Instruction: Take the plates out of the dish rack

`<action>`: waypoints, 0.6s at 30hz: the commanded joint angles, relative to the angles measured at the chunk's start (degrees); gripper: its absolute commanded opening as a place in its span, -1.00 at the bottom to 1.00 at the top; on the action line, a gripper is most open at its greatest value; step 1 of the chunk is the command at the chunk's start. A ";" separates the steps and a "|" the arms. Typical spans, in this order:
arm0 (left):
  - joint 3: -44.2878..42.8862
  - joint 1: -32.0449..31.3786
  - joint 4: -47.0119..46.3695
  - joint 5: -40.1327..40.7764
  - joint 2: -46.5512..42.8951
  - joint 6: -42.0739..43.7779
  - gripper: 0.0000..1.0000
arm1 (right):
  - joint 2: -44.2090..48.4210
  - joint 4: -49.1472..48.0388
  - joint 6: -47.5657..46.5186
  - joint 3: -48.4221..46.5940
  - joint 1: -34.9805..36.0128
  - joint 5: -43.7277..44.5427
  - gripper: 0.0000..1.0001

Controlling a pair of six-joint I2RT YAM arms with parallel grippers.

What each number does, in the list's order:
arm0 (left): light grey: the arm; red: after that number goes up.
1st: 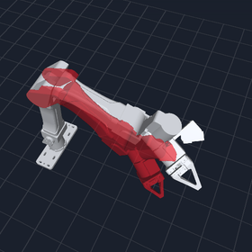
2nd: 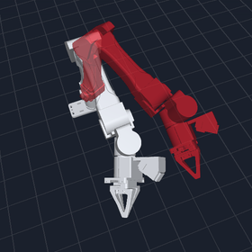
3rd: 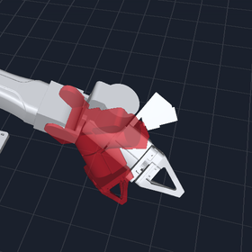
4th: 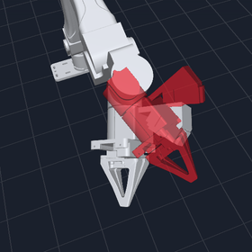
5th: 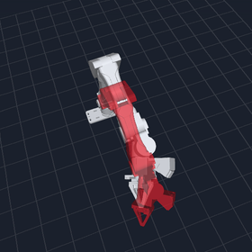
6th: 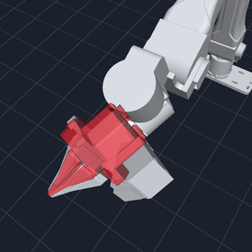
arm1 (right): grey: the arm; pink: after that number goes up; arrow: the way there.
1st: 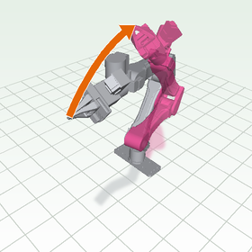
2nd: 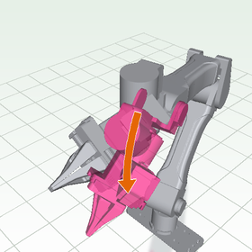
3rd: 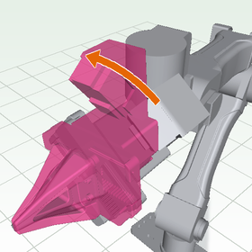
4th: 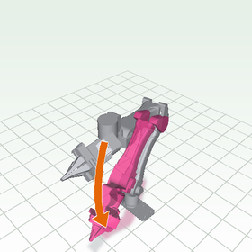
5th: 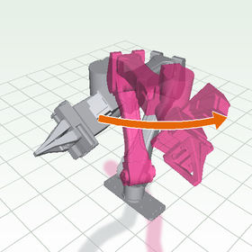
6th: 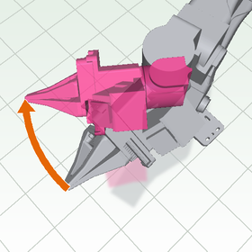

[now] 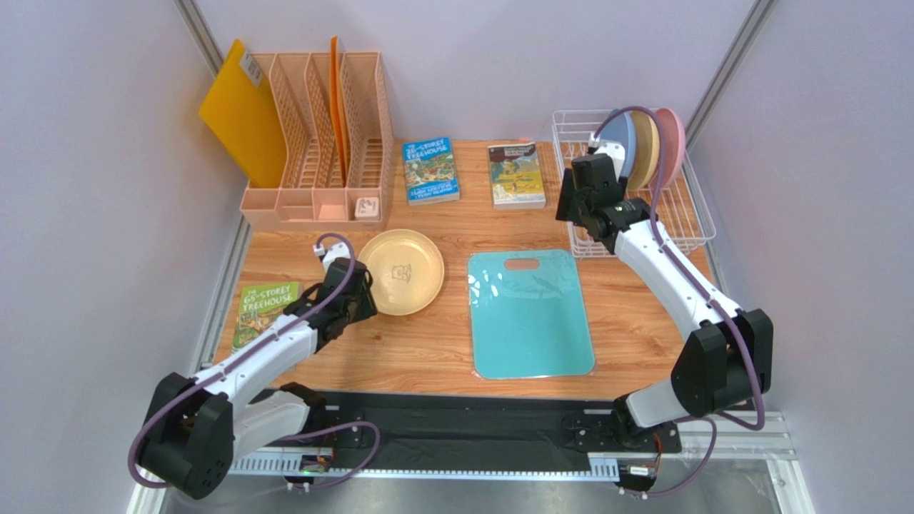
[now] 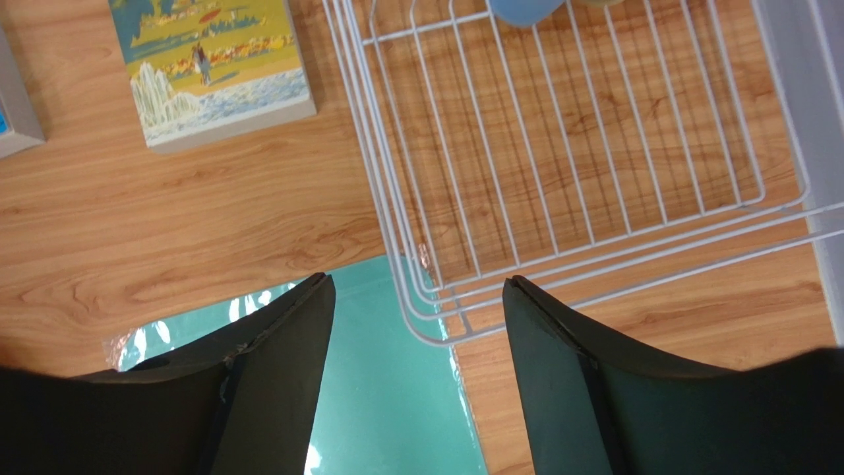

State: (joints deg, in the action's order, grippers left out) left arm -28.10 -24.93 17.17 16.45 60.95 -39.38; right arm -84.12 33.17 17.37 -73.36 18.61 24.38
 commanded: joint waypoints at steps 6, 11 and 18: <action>-1.70 0.05 3.31 0.86 -2.49 1.22 -0.14 | -7.54 -4.42 -6.46 -12.67 -5.95 9.88 0.38; -3.28 0.05 2.87 1.39 -9.51 4.21 -0.10 | -18.15 -6.01 -9.28 -24.09 -10.95 10.52 0.37; -6.88 0.05 -0.90 -3.26 -12.17 10.88 0.03 | -34.52 -8.64 -20.17 -41.85 -12.28 11.66 0.33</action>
State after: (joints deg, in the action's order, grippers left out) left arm -31.46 -24.93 19.77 16.12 49.36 -34.09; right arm -112.05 27.92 5.52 -106.65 5.96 33.91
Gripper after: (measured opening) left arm 0.514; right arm 0.675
